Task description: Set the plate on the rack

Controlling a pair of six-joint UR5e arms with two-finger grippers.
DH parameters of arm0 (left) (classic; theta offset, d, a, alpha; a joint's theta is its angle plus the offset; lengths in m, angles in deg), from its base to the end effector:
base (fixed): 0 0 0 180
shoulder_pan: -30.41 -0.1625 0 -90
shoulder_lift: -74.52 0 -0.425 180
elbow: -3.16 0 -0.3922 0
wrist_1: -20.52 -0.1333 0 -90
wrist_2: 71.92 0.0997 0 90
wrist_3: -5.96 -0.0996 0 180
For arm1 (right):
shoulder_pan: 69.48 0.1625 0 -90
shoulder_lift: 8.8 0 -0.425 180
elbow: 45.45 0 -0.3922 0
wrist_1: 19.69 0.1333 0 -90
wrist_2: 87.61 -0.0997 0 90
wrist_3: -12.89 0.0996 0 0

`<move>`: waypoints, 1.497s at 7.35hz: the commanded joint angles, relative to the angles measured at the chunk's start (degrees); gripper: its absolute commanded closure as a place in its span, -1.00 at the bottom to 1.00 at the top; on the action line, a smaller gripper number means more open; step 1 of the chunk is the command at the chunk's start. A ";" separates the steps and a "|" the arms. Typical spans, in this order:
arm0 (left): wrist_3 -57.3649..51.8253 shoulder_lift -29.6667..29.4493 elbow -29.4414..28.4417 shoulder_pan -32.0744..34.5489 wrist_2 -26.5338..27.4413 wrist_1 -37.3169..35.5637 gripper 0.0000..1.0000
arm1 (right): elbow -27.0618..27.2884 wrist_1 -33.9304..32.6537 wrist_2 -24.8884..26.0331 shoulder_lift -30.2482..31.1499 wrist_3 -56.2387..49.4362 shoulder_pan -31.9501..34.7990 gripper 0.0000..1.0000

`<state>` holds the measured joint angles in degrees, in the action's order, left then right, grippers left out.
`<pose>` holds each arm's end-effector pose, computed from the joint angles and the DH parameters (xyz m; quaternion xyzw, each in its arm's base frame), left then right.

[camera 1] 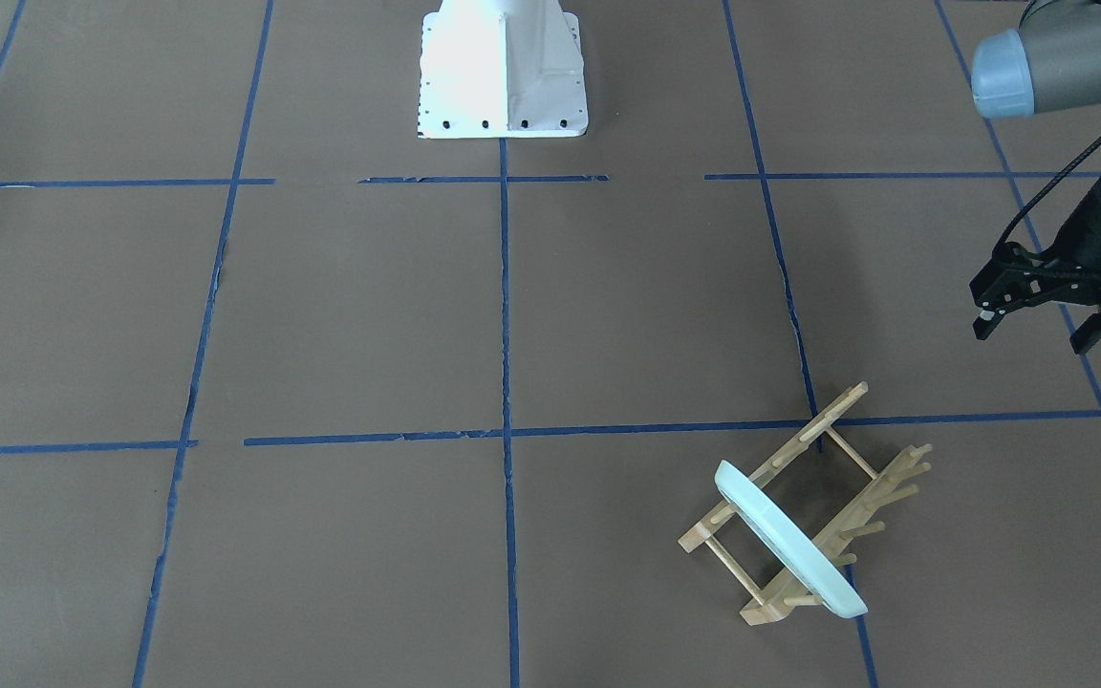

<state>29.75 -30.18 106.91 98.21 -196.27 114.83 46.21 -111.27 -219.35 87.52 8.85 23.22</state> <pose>0.1481 -0.5671 0.4019 0.1373 0.3660 0.0705 0.9177 0.0874 -0.4315 0.7015 -0.0299 -0.3581 0.0085 0.9332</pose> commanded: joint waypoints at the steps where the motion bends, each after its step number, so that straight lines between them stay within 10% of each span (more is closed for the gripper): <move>1: -1.81 1.07 -4.58 1.10 -7.09 -5.70 -1.00 | 0.01 0.00 0.00 0.00 0.00 -0.07 -1.00; 11: -25.19 14.95 -13.83 21.50 -8.88 -5.71 -1.00 | -0.08 0.00 0.00 0.00 0.00 0.02 -1.00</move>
<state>4.80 -16.40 93.38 119.52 -204.37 109.17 46.19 -111.27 -219.35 87.52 8.85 23.23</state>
